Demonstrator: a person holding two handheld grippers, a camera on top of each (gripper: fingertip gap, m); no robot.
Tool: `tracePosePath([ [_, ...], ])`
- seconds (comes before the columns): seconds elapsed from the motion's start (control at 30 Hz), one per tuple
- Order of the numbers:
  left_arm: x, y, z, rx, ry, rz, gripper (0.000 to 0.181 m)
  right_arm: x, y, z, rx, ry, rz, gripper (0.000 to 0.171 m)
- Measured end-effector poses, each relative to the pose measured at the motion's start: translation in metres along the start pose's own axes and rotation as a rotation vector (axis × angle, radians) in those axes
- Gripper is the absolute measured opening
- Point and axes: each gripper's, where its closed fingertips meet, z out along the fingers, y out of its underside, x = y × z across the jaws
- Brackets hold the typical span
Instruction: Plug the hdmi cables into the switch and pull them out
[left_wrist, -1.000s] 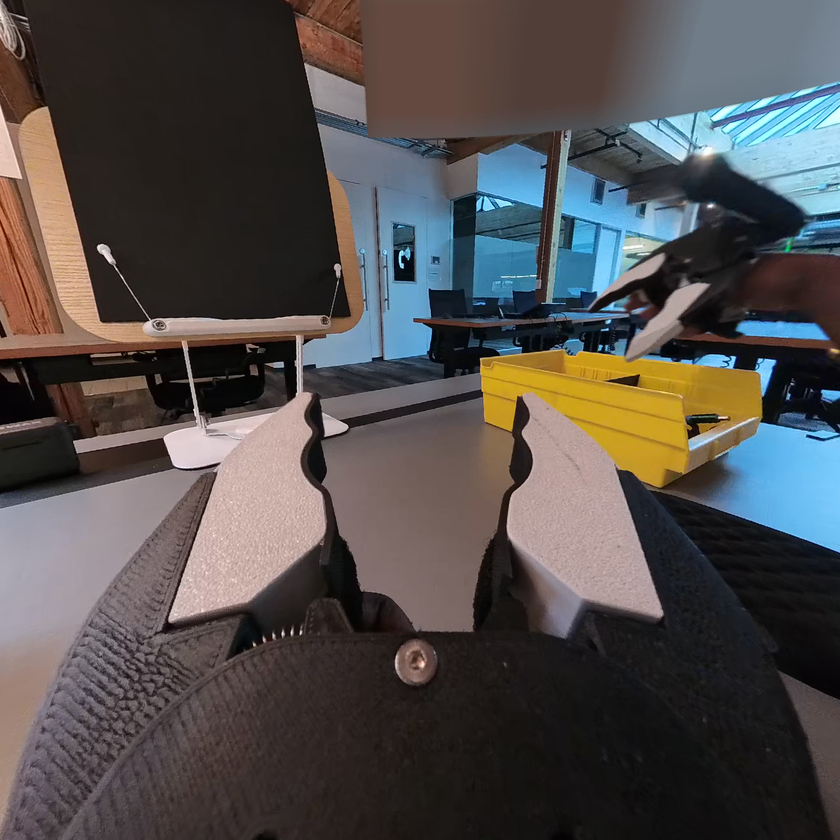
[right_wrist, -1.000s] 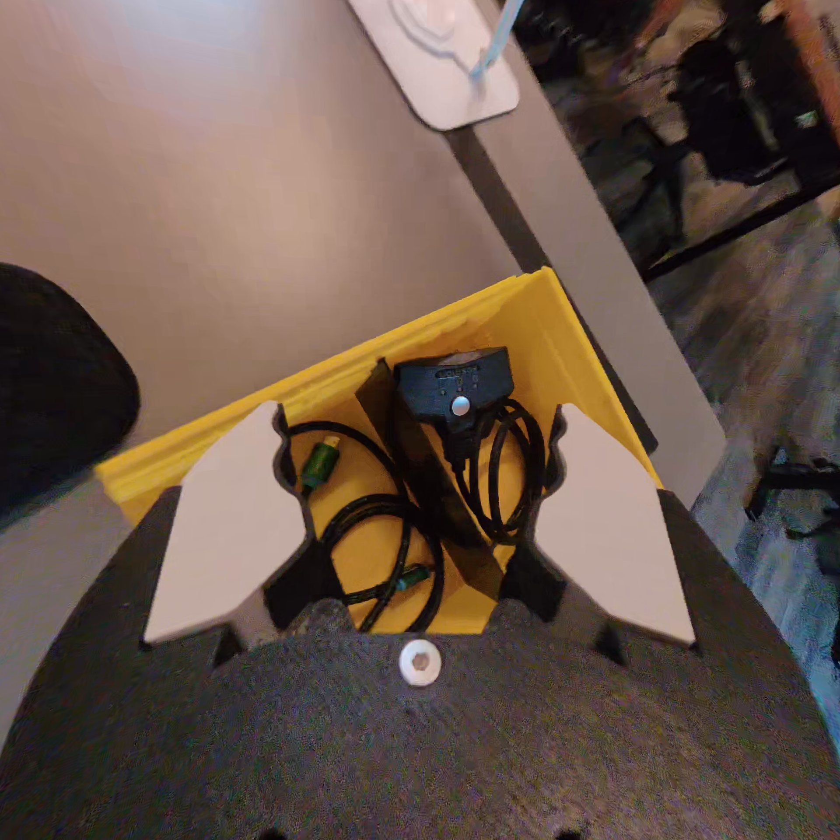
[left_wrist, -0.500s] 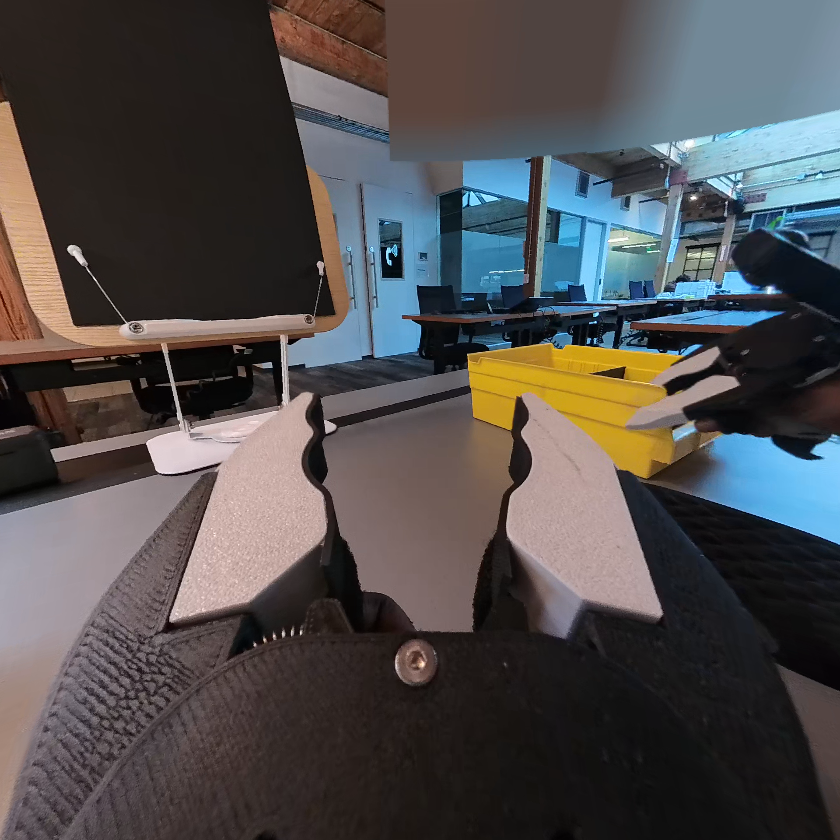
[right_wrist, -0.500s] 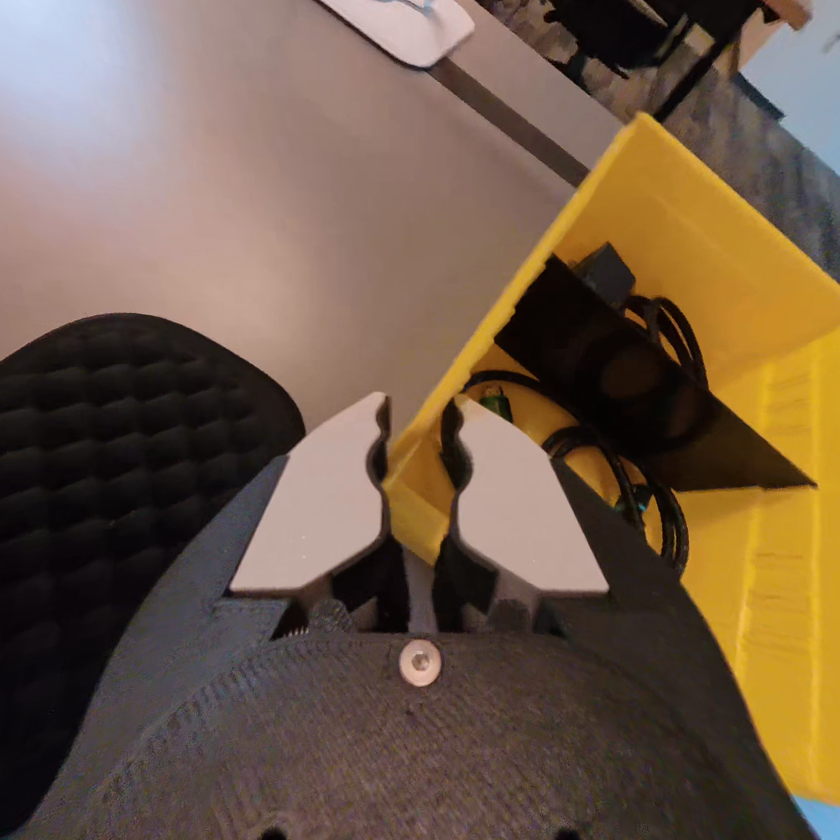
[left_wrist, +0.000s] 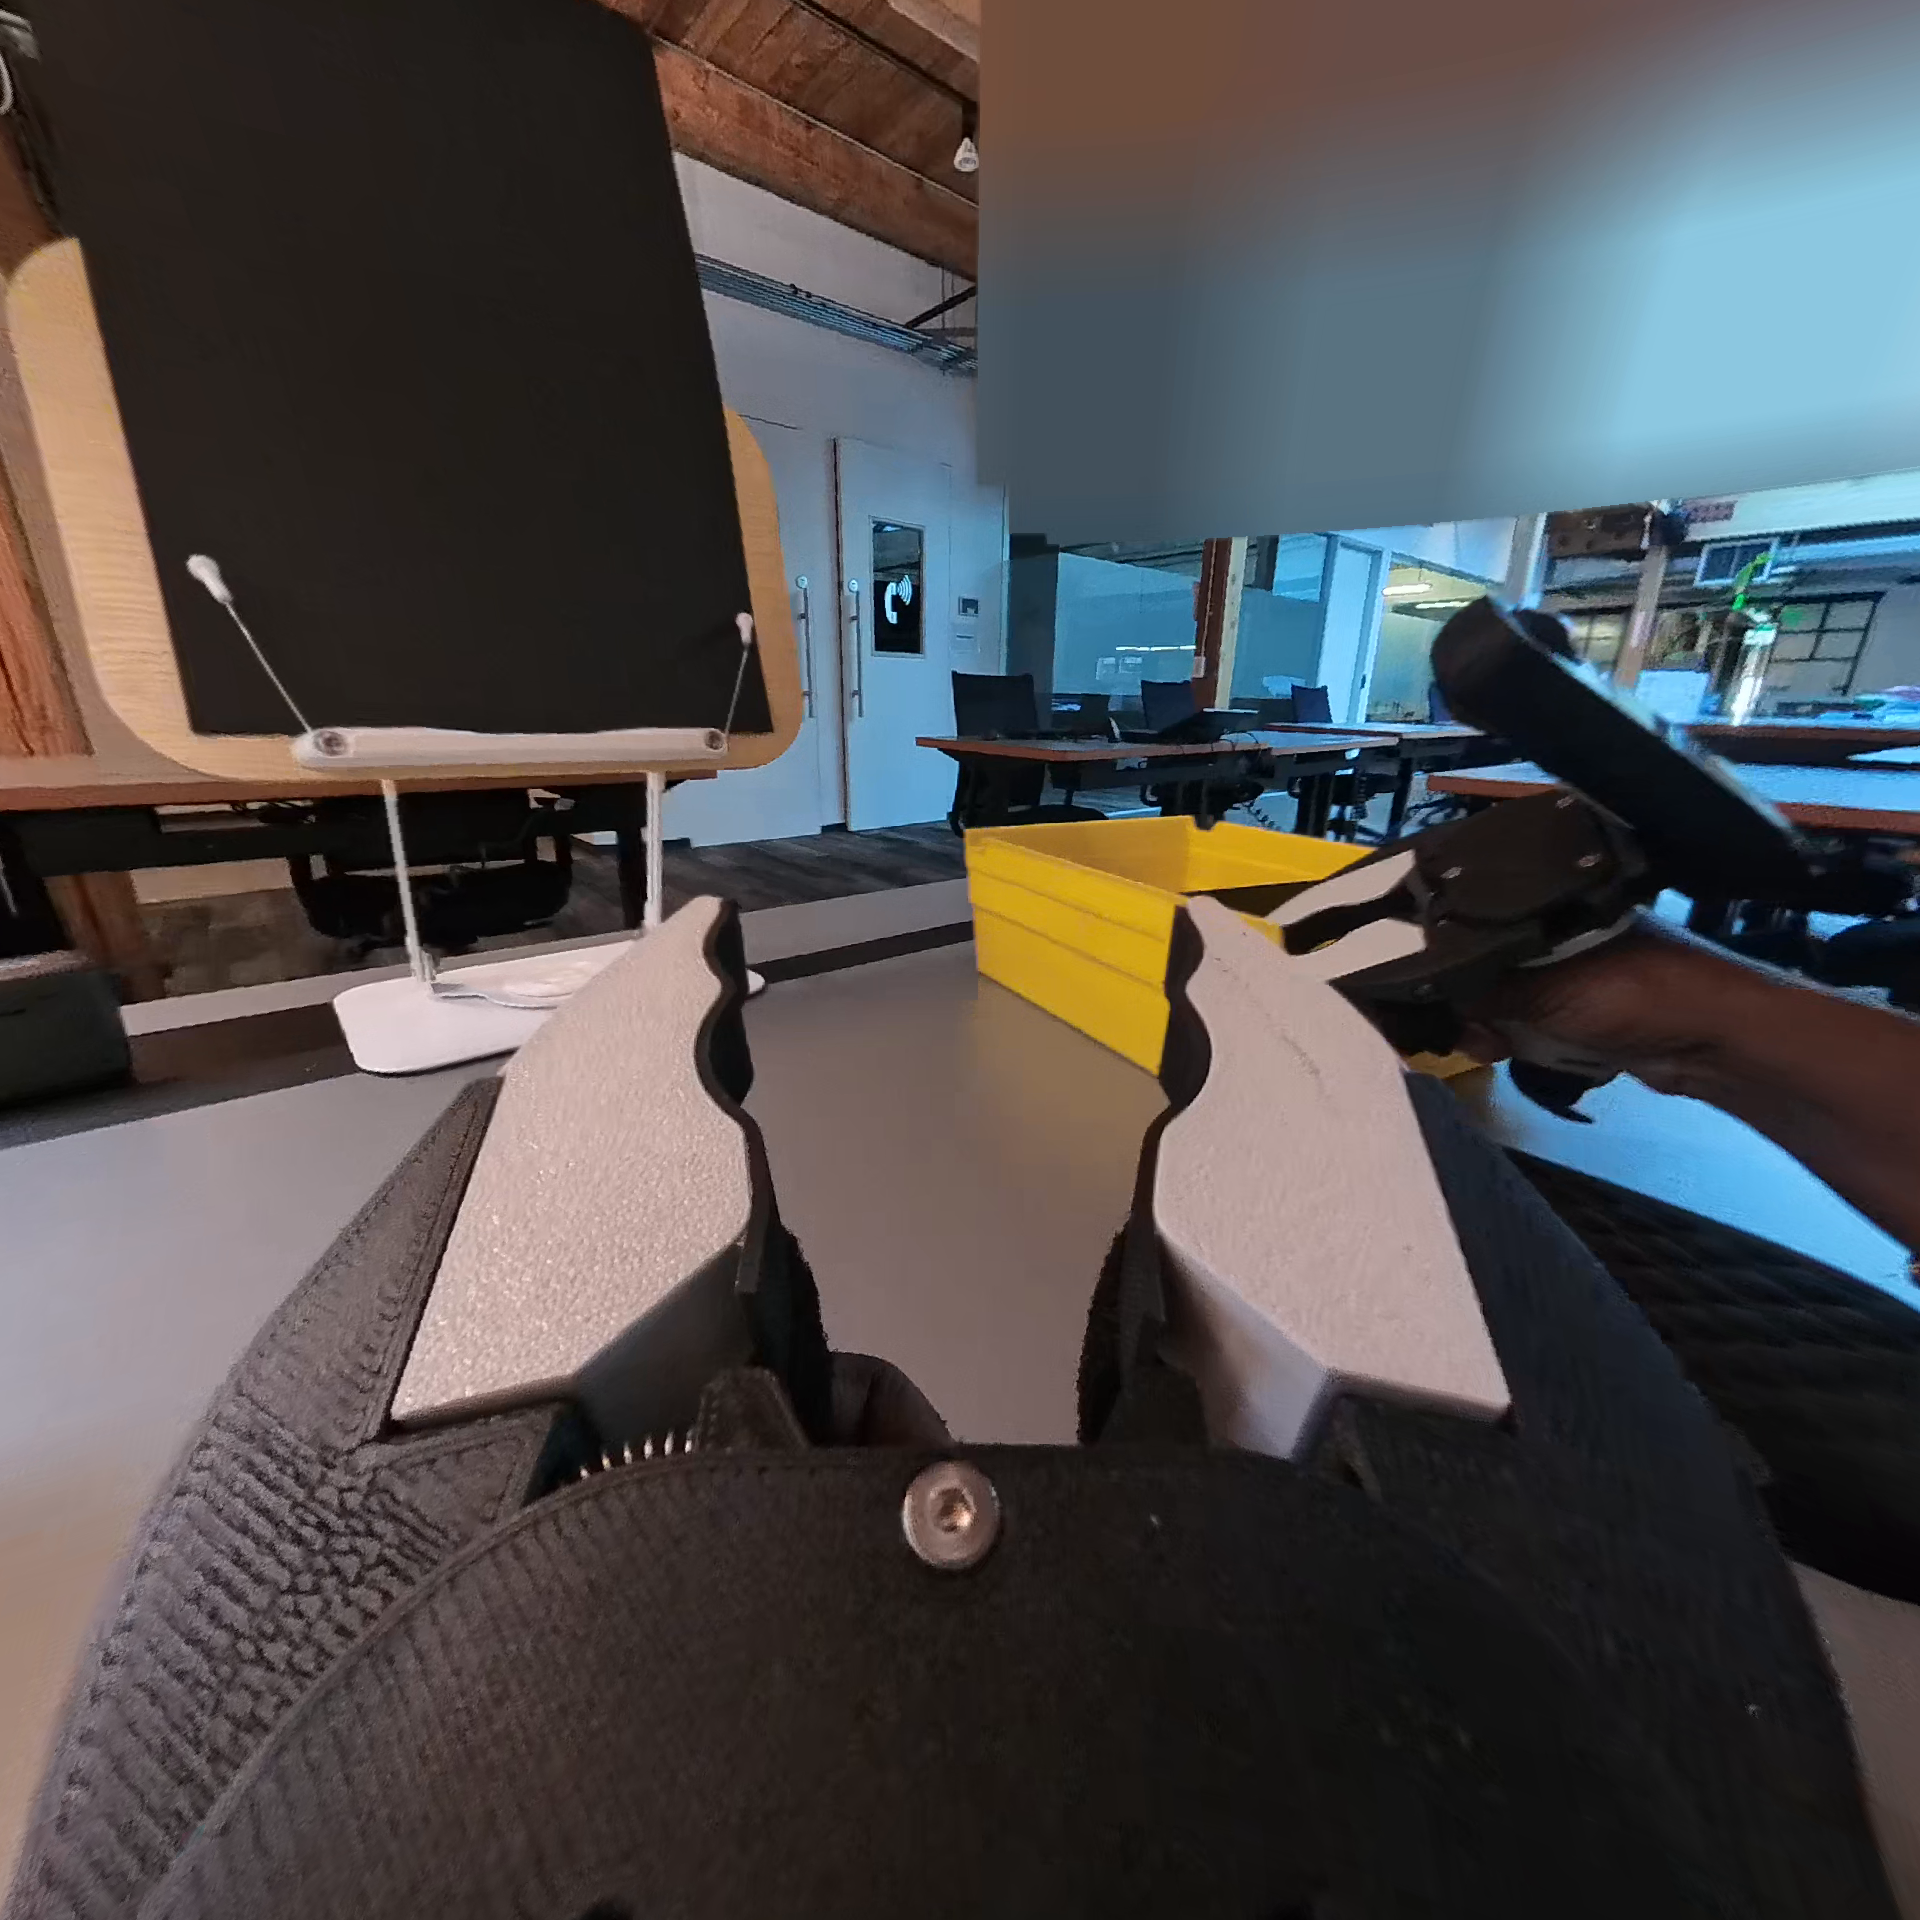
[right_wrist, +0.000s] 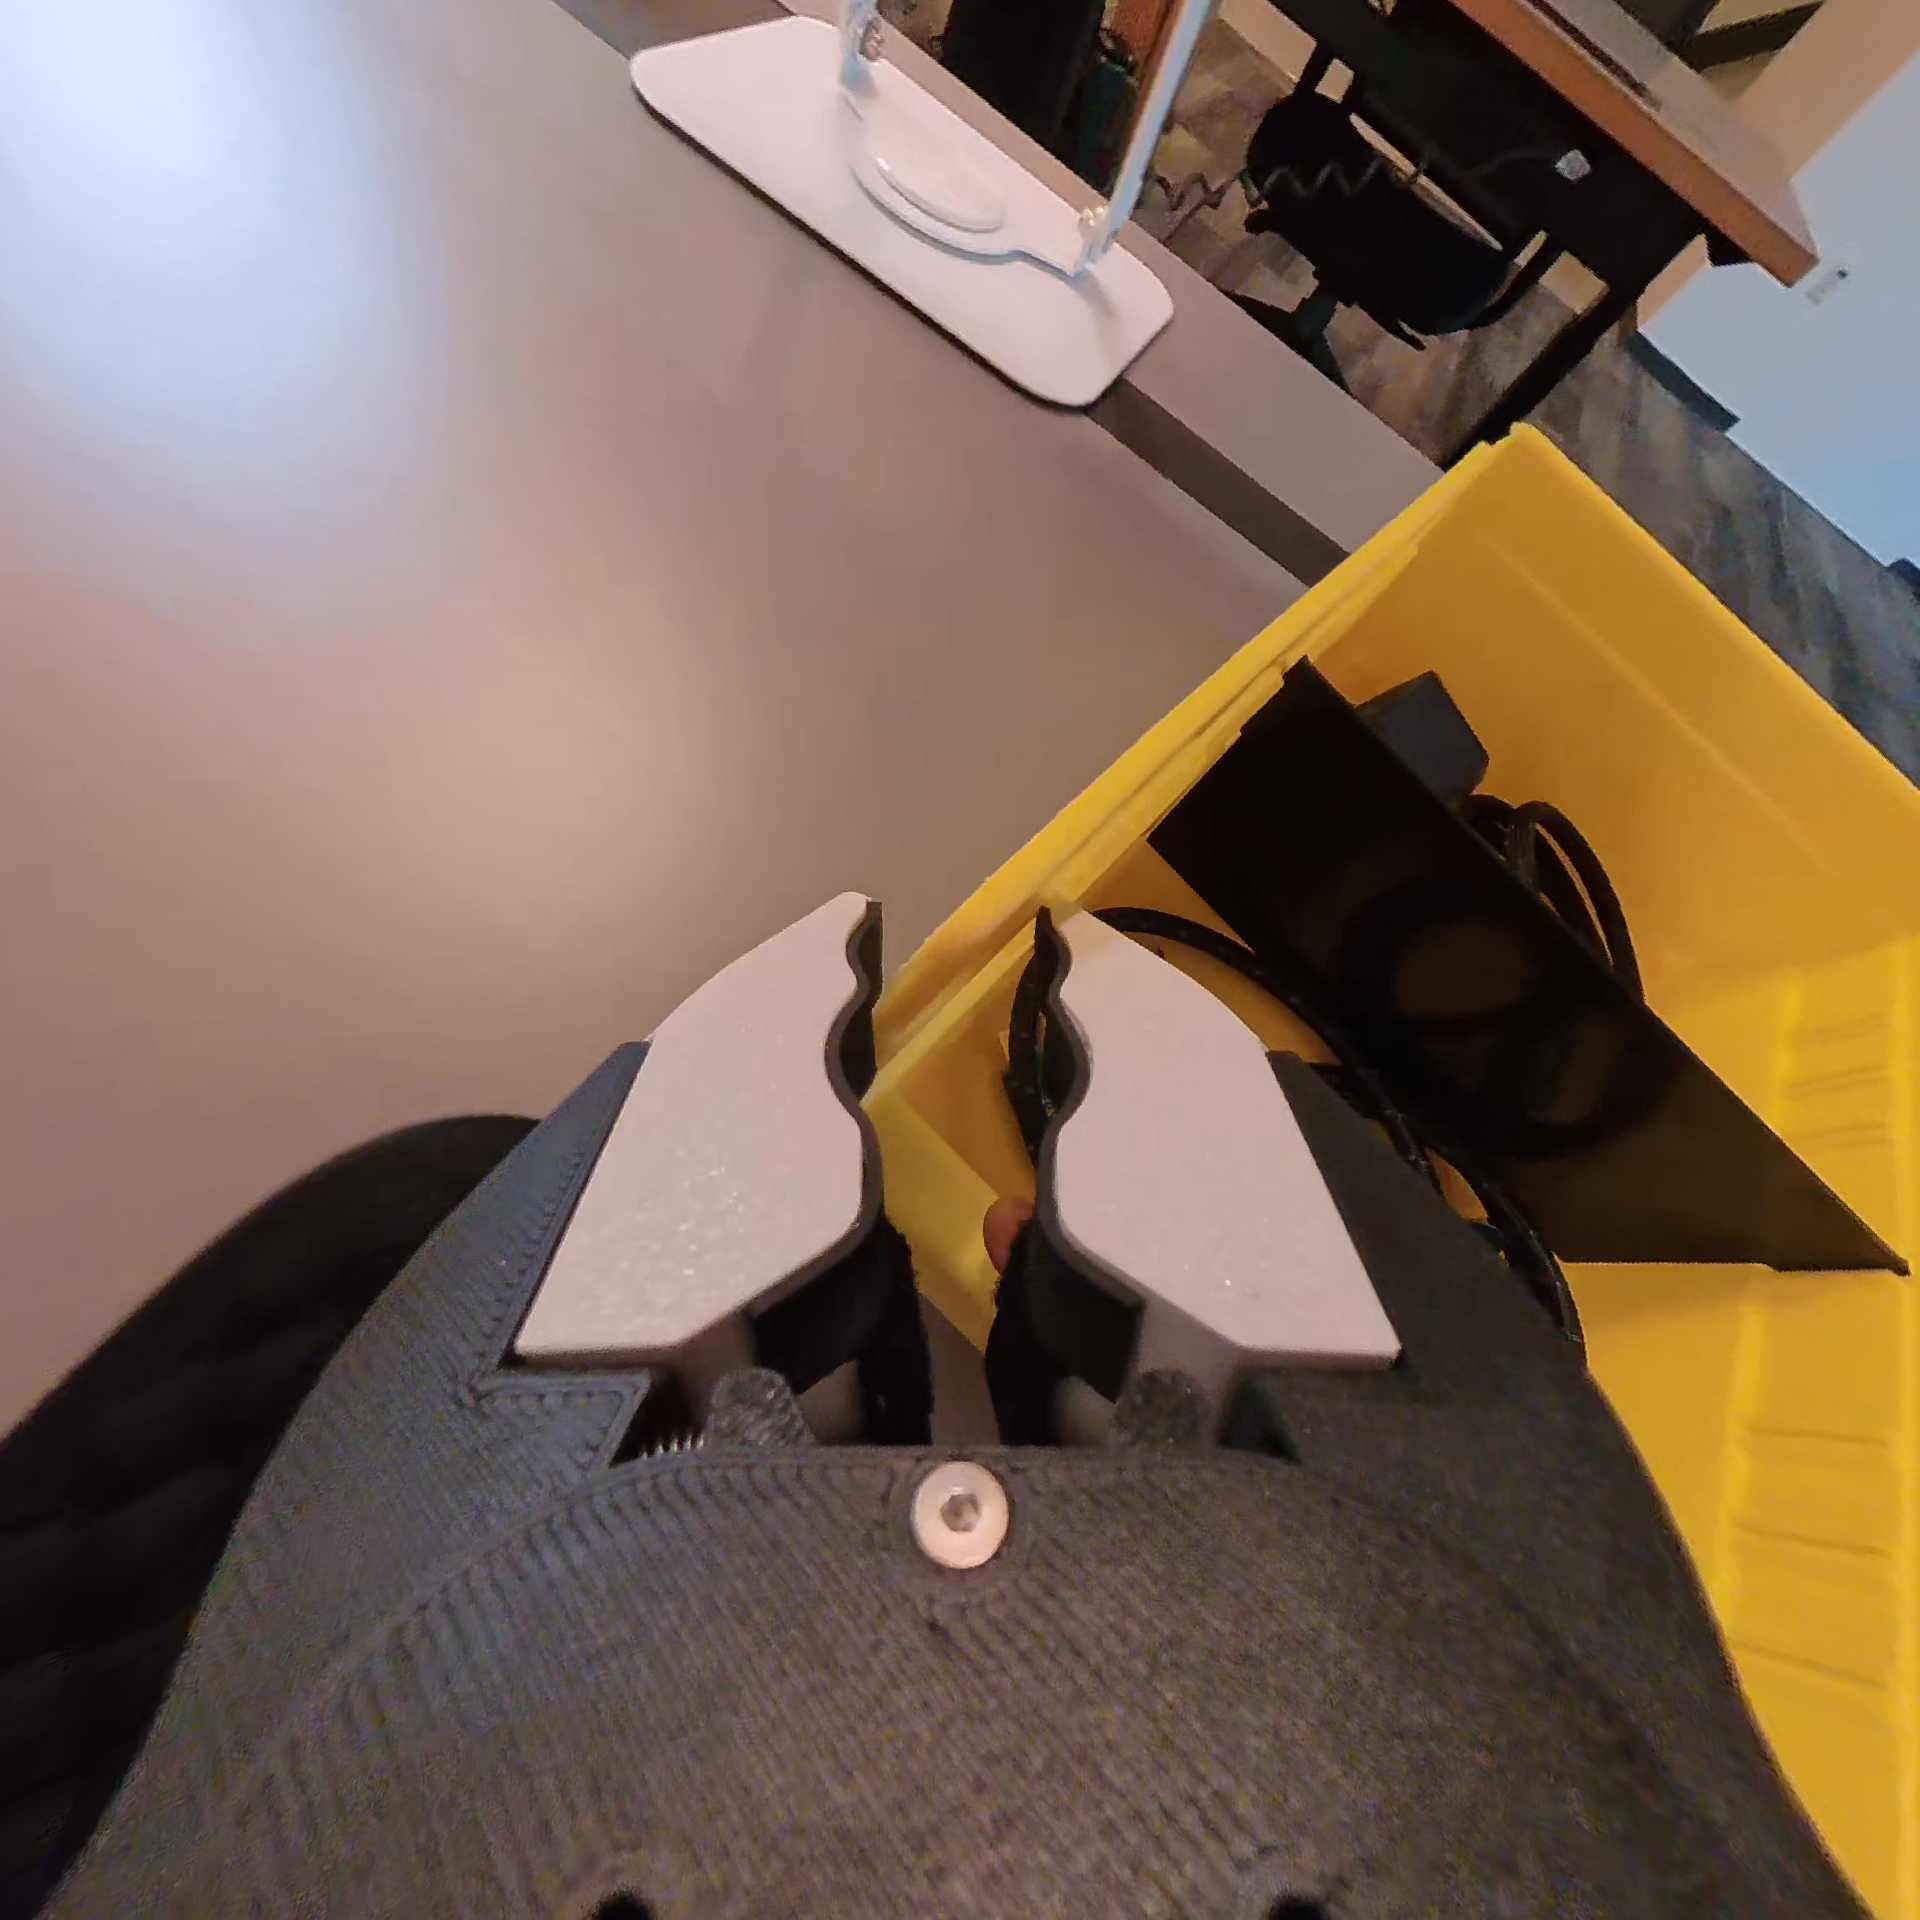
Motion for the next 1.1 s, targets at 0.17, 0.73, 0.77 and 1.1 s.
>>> tracePosePath([
  [0.17,-0.011,-0.011,-0.015,-0.027,-0.010,0.002,0.077,-0.029,-0.022,0.016,0.006,-0.032,-0.030,0.028],
  [0.73,-0.034,-0.076,-0.105,-0.090,0.070,0.161,0.076,-0.176,-0.113,0.052,0.154,-0.240,-0.084,0.029],
  [0.77,-0.037,-0.078,-0.110,-0.089,0.061,0.186,0.075,-0.185,-0.118,0.054,0.159,-0.251,-0.094,0.029],
  [1.1,-0.088,-0.097,-0.161,-0.042,-0.221,0.178,0.074,-0.277,-0.166,0.071,0.191,-0.412,-0.243,0.040],
])
